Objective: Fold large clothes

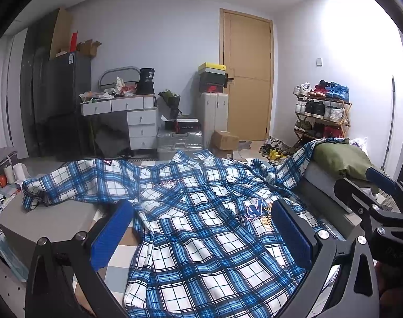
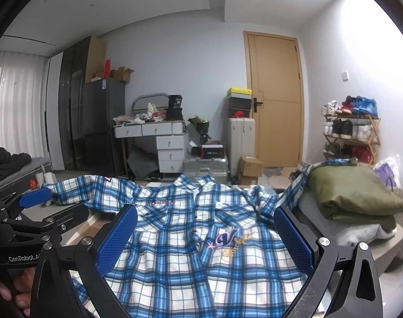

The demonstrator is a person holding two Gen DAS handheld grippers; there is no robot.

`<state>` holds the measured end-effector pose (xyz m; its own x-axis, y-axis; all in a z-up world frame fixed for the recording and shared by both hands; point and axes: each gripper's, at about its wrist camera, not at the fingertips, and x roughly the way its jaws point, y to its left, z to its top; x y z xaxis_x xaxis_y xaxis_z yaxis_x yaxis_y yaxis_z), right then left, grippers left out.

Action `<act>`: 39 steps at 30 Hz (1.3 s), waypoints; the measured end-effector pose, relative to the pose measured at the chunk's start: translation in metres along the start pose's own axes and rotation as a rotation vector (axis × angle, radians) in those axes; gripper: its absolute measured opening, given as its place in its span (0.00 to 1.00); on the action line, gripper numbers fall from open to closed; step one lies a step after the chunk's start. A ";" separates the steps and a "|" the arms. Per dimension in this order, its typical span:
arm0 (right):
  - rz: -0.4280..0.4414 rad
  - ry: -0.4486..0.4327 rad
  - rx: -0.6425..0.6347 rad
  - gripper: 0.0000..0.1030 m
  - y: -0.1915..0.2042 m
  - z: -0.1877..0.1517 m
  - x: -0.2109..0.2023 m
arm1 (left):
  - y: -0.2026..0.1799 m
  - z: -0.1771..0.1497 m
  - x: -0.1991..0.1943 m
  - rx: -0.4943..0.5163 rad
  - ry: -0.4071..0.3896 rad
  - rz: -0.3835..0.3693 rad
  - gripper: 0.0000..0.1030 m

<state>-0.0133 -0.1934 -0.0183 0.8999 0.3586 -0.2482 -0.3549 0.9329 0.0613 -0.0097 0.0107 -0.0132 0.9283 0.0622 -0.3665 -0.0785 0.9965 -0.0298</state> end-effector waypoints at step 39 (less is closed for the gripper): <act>-0.215 0.135 0.312 1.00 -0.262 0.067 0.122 | 0.017 -0.012 0.096 -0.010 0.187 0.028 0.99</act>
<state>0.2066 -0.3921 0.0005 0.8966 0.1659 -0.4107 -0.0494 0.9589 0.2796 0.0743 0.0328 -0.0597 0.8420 0.0775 -0.5339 -0.1080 0.9938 -0.0262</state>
